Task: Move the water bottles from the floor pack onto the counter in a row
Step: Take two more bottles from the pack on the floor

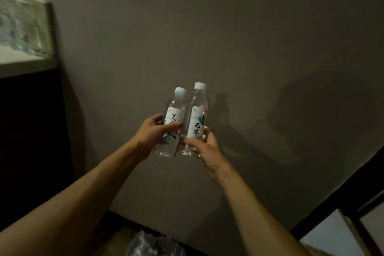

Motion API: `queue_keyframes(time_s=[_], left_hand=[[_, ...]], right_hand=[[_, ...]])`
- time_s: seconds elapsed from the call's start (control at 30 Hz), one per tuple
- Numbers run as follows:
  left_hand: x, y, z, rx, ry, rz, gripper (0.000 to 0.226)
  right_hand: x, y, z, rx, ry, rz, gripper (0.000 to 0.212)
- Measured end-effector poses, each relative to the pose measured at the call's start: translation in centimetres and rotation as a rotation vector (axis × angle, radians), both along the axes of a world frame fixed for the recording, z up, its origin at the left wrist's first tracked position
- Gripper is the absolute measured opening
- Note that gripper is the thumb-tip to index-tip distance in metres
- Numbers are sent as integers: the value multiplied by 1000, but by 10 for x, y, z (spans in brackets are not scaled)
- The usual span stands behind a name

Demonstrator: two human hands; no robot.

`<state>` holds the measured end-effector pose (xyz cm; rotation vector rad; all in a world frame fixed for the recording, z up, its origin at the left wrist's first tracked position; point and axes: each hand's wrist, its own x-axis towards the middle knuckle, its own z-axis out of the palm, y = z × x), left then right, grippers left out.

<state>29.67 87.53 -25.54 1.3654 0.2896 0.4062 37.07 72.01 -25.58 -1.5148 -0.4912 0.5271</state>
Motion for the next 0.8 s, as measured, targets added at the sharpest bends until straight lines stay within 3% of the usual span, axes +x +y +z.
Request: queue_keyframes(time_s=[0.17, 0.33, 0.43, 0.57, 0.8], left_hand=[[-12, 29, 48, 89, -99, 14, 35], [-46, 77, 81, 165, -136, 43, 39], [-74, 109, 89, 189, -170, 96, 43], [-111, 150, 90, 164, -203, 207, 45], [-163, 199, 96, 192, -230, 244, 44]], right_hand=[[-12, 35, 50, 48, -157, -64, 45], [-35, 84, 76, 16, -349, -106, 42], [-55, 121, 85, 32, -388, -82, 43], [-83, 173, 91, 40, -430, -90, 62], [-124, 228, 94, 33, -481, -50, 51]])
